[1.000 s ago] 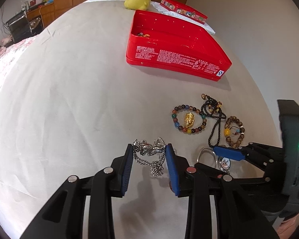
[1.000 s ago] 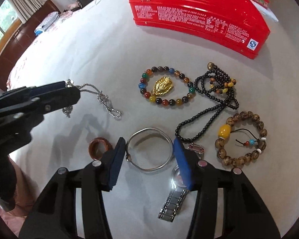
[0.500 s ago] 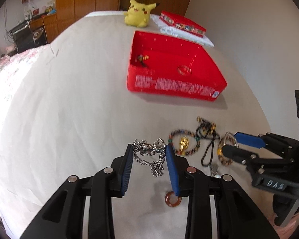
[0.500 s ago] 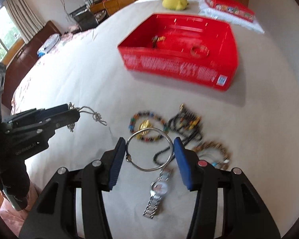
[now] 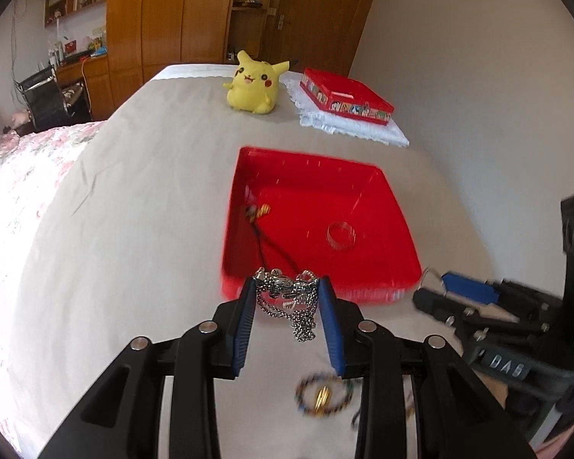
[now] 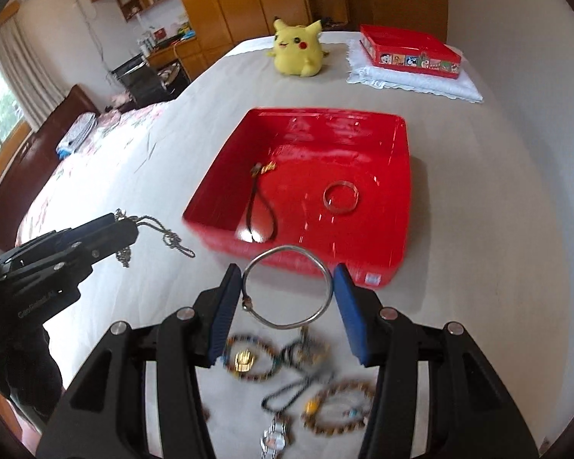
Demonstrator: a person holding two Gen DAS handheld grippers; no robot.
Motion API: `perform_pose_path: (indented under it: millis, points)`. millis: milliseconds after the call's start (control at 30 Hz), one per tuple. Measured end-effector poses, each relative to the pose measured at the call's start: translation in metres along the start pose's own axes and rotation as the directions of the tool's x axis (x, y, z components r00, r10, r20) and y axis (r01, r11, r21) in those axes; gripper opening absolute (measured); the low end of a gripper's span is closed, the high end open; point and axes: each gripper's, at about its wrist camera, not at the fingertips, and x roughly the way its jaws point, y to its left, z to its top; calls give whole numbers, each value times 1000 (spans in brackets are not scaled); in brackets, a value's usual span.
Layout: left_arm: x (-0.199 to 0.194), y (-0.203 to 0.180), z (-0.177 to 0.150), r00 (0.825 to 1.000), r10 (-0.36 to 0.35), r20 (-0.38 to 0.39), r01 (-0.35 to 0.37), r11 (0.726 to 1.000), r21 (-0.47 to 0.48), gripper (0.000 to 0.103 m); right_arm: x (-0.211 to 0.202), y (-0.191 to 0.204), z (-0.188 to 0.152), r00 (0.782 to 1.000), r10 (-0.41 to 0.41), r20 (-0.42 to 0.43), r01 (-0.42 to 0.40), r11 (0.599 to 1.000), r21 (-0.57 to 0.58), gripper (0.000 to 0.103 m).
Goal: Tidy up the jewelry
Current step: 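Carry both items into the red box and open both grippers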
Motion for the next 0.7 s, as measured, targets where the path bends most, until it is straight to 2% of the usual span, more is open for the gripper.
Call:
perform_pose_path:
  millis: [133, 300, 533, 700]
  points:
    - [35, -6, 36, 1000, 6, 11, -6, 1000, 0, 33, 24, -16, 32, 1000, -4, 13, 3, 999, 33, 49]
    - [100, -5, 65, 999, 18, -30, -19, 1000, -25, 33, 73, -39, 68, 999, -46, 14, 45, 996, 78, 49]
    - [168, 2, 77, 994, 42, -100, -45, 999, -25, 33, 137, -54, 86, 995, -80, -61, 86, 992, 96, 49]
    - [190, 8, 78, 988, 38, -151, -44, 998, -39, 33, 157, -56, 86, 990, -112, -86, 119, 989, 87, 50]
